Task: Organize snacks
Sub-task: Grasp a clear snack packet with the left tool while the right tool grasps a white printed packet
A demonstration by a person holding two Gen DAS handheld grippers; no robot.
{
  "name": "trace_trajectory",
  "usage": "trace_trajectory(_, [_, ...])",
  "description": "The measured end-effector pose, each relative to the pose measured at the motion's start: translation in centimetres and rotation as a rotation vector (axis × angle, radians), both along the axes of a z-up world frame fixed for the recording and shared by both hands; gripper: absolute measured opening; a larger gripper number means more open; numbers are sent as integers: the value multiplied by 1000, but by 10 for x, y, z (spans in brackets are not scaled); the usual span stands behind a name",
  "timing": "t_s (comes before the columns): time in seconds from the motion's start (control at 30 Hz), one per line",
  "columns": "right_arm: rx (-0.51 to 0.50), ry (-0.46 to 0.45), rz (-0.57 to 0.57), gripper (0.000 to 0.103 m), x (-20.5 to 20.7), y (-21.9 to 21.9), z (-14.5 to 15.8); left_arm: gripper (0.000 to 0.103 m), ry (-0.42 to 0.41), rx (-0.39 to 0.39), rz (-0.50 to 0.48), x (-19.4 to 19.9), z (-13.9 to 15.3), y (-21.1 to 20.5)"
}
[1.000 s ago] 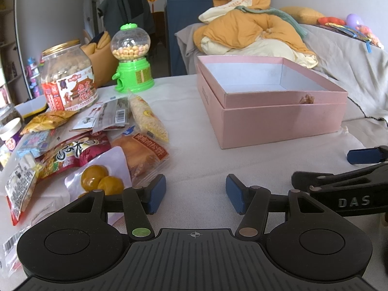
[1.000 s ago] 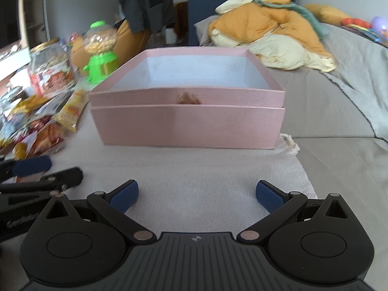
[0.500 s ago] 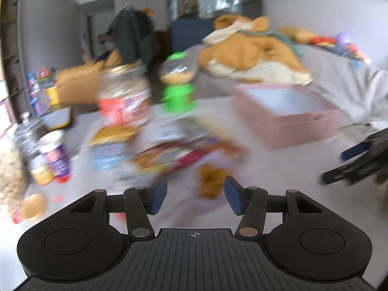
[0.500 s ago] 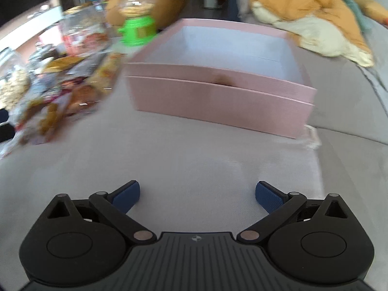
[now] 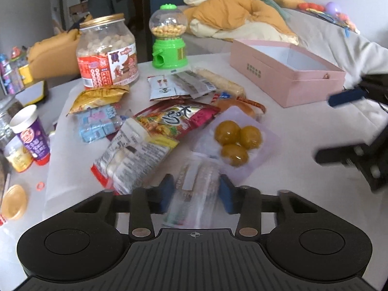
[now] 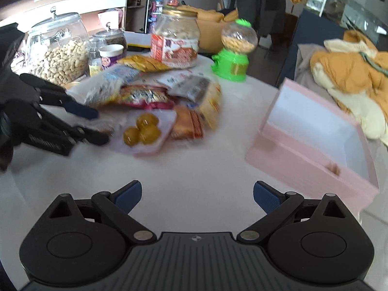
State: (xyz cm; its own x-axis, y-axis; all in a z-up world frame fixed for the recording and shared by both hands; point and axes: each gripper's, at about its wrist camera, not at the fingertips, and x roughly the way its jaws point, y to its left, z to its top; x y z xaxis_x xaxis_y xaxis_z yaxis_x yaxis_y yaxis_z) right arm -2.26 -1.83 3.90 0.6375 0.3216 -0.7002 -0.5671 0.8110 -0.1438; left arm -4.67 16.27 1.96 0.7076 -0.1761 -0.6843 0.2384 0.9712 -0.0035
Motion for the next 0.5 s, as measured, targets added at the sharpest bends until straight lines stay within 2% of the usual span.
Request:
trace_trajectory(0.07, [23, 4, 15, 99, 3, 5, 8, 44, -13, -7, 33, -20, 1, 1])
trace_trajectory(0.17, [88, 39, 41, 99, 13, 20, 22, 44, -56, -17, 168, -59, 2, 13])
trace_trajectory(0.3, [157, 152, 92, 99, 33, 66, 31, 43, -88, -149, 393, -97, 6, 56])
trace_trajectory(0.37, [166, 182, 102, 98, 40, 94, 30, 43, -88, -180, 475, -105, 9, 72])
trace_trajectory(0.5, [84, 131, 160, 89, 52, 164, 18, 44, -102, -237, 499, -113, 13, 89])
